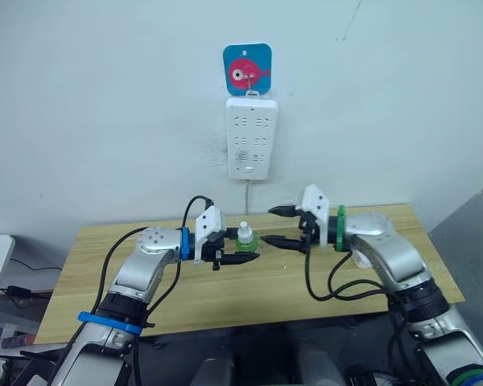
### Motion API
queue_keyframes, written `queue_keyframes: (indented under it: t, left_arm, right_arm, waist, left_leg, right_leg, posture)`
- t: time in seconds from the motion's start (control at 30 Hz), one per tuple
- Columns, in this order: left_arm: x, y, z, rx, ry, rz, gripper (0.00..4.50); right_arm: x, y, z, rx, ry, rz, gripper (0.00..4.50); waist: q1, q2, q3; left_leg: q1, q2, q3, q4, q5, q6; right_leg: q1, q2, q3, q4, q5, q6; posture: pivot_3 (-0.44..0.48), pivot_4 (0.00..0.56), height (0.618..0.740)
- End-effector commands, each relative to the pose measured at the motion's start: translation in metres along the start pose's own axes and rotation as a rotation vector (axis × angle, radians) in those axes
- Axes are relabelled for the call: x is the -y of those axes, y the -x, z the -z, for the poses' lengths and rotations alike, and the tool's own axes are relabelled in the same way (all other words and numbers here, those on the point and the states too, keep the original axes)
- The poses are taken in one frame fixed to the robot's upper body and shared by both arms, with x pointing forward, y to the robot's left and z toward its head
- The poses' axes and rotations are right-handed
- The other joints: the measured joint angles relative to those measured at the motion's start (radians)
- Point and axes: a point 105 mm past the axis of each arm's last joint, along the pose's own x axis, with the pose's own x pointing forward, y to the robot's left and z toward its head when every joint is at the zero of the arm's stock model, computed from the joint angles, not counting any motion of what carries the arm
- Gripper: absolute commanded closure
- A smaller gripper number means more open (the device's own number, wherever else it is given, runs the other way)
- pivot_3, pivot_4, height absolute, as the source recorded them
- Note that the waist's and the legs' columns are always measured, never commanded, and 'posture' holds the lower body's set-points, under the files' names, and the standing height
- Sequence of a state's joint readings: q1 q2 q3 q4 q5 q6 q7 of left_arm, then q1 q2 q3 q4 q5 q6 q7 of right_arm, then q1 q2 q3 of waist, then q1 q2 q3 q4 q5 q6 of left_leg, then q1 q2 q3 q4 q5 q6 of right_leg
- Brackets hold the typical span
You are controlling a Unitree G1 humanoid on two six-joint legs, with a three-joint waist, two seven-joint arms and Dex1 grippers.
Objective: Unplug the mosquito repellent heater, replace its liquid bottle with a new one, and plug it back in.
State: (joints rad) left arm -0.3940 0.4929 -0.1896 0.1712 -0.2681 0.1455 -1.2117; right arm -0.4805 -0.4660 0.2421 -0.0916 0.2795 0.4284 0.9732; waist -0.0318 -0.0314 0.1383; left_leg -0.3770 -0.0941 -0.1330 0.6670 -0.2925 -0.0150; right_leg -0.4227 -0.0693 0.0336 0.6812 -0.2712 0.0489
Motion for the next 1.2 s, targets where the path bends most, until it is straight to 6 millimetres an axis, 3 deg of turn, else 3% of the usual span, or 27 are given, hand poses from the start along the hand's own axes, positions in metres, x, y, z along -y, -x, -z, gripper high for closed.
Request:
queue_keyframes:
  t: [0.03,0.13,0.23,0.7,0.9,0.93,1.1,1.2]
  left_arm:
    - [-0.001,0.002,-0.008,0.027,-0.031,-0.001,2.25]
    - [0.0,-0.001,-0.008,0.027,-0.033,0.003,2.25]
    - [0.001,-0.002,-0.008,0.028,-0.035,0.006,2.25]
    - [0.007,-0.004,-0.008,0.031,-0.039,0.014,2.25]
    - [0.008,-0.003,-0.007,0.029,-0.036,0.009,2.25]
    - [0.008,-0.003,-0.006,0.028,-0.035,0.009,2.25]
    - [0.009,-0.002,-0.005,0.025,-0.032,0.006,2.25]
    - [0.007,-0.001,-0.001,0.019,-0.021,-0.008,2.25]
  right_arm:
    - [-0.014,0.0,-0.018,0.085,-0.038,-0.077,0.9]
    - [-0.021,-0.007,-0.027,0.139,-0.117,-0.108,1.26]
    - [-0.022,-0.015,-0.034,0.154,-0.135,-0.1,2.14]
    - [-0.026,-0.038,-0.042,0.169,-0.166,-0.142,2.14]
    - [-0.033,-0.04,-0.045,0.174,-0.162,-0.193,4.22]
    - [-0.034,-0.039,-0.045,0.171,-0.161,-0.2,4.38]
    - [-0.036,-0.033,-0.049,0.178,-0.159,-0.217,4.37]
    - [-0.029,-0.026,-0.063,0.227,-0.165,-0.185,4.37]
  waist:
    - [-0.002,0.0,0.0]
    - [-0.002,0.0,0.0]
    - [-0.001,0.0,0.0]
    - [-0.001,0.0,0.0]
    - [-0.001,0.0,0.0]
    - [-0.001,0.0,0.0]
    - [0.0,0.0,0.0]
    - [0.0,0.0,0.0]
  left_leg:
    - [0.0,0.0,0.0,0.0,0.0,0.0]
    - [0.0,0.001,0.0,-0.001,0.0,0.0]
    - [0.0,0.0,0.0,0.0,0.0,0.0]
    - [0.0,0.0,0.0,0.0,0.0,0.0]
    - [0.0,0.0,0.0,0.0,0.0,0.0]
    - [0.0,0.0,0.0,0.0,0.0,0.0]
    - [0.0,0.0,0.0,0.0,0.0,0.0]
    - [0.0,0.0,0.0,0.0,0.0,0.0]
  right_leg:
    - [0.0,0.0,0.0,0.0,0.0,0.0]
    - [0.0,0.0,0.0,0.0,0.0,0.0]
    - [0.0,0.0,0.0,0.0,0.0,0.0]
    - [0.0,0.0,0.0,0.0,0.0,0.0]
    - [0.0,0.0,0.0,0.0,0.0,0.0]
    - [0.0,0.0,0.0,0.0,0.0,0.0]
    - [0.0,0.0,0.0,0.0,0.0,0.0]
    - [0.0,0.0,0.0,0.0,0.0,0.0]
  posture:
    - [0.001,0.118,0.74]
    - [0.001,0.118,0.74]
    - [-0.003,0.118,0.74]
    - [0.015,0.119,0.74]
    - [0.015,0.119,0.74]
    - [0.015,0.119,0.74]
    - [0.02,0.121,0.74]
    - [0.019,0.123,0.74]
